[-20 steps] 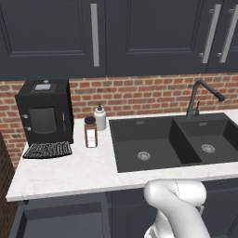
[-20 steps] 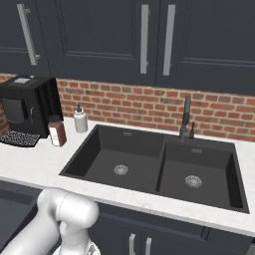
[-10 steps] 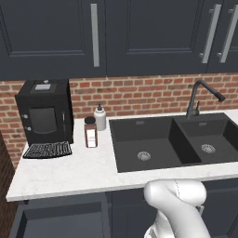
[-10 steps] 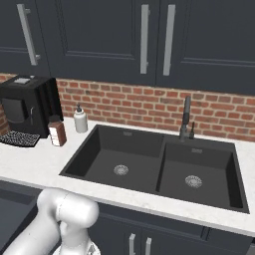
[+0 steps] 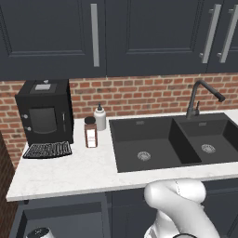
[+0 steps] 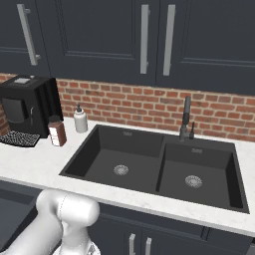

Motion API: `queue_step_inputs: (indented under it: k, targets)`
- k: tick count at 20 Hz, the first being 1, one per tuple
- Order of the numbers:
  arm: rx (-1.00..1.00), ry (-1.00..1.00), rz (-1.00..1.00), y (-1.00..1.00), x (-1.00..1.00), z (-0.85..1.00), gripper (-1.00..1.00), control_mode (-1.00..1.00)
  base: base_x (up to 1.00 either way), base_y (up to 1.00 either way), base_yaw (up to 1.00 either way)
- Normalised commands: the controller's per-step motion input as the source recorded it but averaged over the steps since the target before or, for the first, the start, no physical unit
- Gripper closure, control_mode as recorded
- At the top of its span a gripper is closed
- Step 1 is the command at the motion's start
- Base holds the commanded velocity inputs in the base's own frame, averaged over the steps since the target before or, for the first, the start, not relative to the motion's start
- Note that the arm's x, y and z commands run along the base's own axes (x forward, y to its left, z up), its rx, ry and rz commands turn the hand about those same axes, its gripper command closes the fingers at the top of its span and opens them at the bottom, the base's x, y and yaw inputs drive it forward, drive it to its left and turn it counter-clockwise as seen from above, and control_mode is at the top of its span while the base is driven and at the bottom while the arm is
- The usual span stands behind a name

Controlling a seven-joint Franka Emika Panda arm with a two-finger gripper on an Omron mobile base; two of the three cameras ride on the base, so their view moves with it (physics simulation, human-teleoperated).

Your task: Pick the ladle from the drawer and place it on the counter.

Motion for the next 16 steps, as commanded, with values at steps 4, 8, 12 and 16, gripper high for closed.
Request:
queue_step_inputs:
  k: [4, 8, 12, 16]
  targets:
    - [0.09, -0.15, 0.02, -0.66, 0.73, 0.53, -1.00, -1.00, 0.00, 0.00, 0.00]
    - [0.04, -0.31, 0.06, -0.56, 0.65, 0.62, -1.00, -1.00, 0.00, 0.00, 0.00]
    - [0.00, -0.48, 0.11, -0.33, 0.39, 0.46, -1.00, -1.00, 0.00, 0.00, 0.00]
    - [0.00, -0.41, 0.10, -0.17, 0.17, 0.12, -1.00, -1.00, 0.00, 0.00, 0.00]
